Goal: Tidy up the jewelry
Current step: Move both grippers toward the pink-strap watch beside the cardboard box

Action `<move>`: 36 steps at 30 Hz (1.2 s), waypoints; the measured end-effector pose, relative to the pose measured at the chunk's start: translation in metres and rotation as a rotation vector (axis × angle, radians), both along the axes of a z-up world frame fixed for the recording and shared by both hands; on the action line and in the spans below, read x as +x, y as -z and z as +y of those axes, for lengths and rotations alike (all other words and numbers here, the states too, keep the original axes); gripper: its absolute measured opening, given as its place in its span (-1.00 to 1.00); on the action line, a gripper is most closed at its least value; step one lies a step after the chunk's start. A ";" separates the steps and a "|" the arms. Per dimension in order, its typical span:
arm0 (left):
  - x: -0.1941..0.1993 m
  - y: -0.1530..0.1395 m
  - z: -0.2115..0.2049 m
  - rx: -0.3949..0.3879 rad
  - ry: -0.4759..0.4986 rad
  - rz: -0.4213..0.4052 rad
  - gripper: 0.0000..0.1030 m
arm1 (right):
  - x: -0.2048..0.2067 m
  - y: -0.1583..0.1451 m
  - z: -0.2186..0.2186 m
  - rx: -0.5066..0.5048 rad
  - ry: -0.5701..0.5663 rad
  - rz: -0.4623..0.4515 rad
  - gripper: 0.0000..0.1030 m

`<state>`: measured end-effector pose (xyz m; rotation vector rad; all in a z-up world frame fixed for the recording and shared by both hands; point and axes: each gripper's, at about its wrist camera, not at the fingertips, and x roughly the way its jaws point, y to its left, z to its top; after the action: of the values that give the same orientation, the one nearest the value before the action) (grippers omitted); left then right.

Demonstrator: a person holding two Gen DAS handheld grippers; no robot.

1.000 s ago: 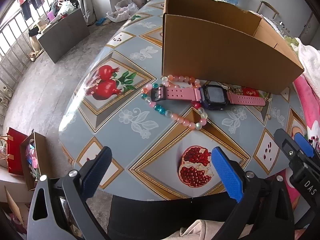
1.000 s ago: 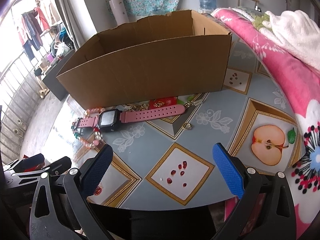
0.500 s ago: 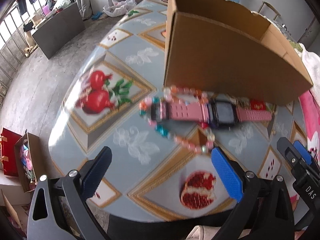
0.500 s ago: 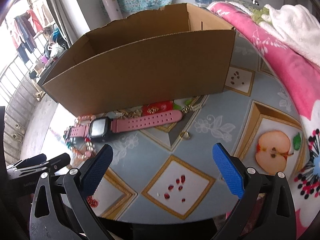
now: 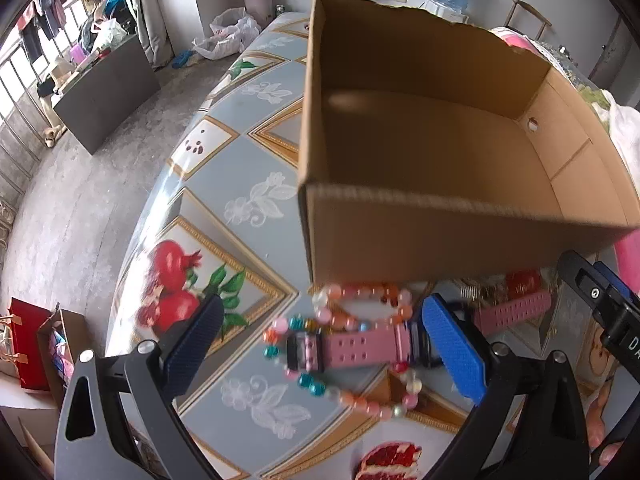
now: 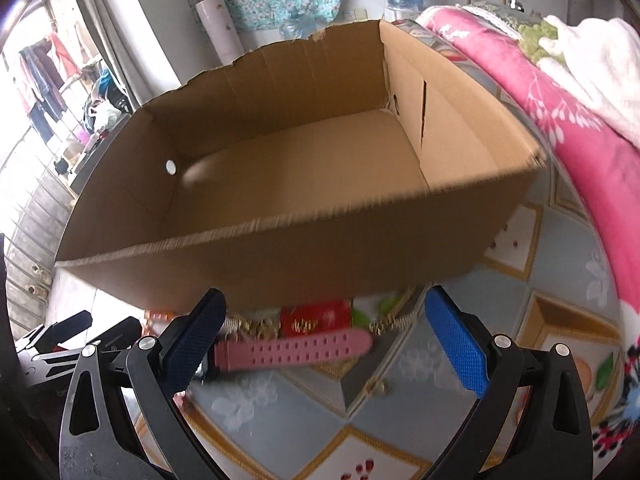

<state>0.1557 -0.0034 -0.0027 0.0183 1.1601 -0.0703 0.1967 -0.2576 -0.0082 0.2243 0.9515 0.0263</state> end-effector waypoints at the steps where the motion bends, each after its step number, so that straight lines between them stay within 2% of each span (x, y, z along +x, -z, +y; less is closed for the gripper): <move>1: 0.005 0.001 0.002 0.000 -0.004 0.002 0.90 | 0.004 0.000 0.001 0.007 -0.011 0.006 0.86; 9: 0.058 0.006 0.004 0.003 -0.025 0.008 0.90 | 0.025 0.000 0.007 -0.002 -0.034 0.004 0.86; 16: 0.092 0.009 0.011 0.005 -0.048 -0.024 0.90 | 0.031 -0.007 0.005 -0.024 -0.017 -0.047 0.86; 19: 0.088 0.005 0.021 -0.009 -0.058 -0.041 0.90 | 0.020 -0.010 0.004 -0.061 -0.001 -0.067 0.86; 22: 0.071 -0.005 0.032 -0.015 -0.070 -0.094 0.90 | 0.010 -0.017 0.000 -0.076 0.002 -0.106 0.86; 26: 0.051 -0.013 0.055 -0.014 -0.086 -0.155 0.90 | -0.029 -0.030 -0.008 -0.120 0.013 -0.212 0.86; 27: 0.045 -0.014 0.058 -0.023 -0.085 -0.165 0.90 | -0.027 -0.033 -0.013 -0.126 0.014 -0.224 0.86; 33: 0.000 -0.017 0.090 -0.209 -0.067 -0.234 0.90 | -0.057 -0.043 -0.025 -0.138 -0.024 -0.270 0.86; 36: -0.017 -0.017 0.104 -0.231 -0.062 -0.252 0.90 | -0.071 -0.047 -0.022 -0.125 -0.052 -0.294 0.86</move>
<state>0.1391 0.1002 0.0148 -0.2079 0.8942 -0.1425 0.1258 -0.2791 0.0386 0.0767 0.6633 0.0462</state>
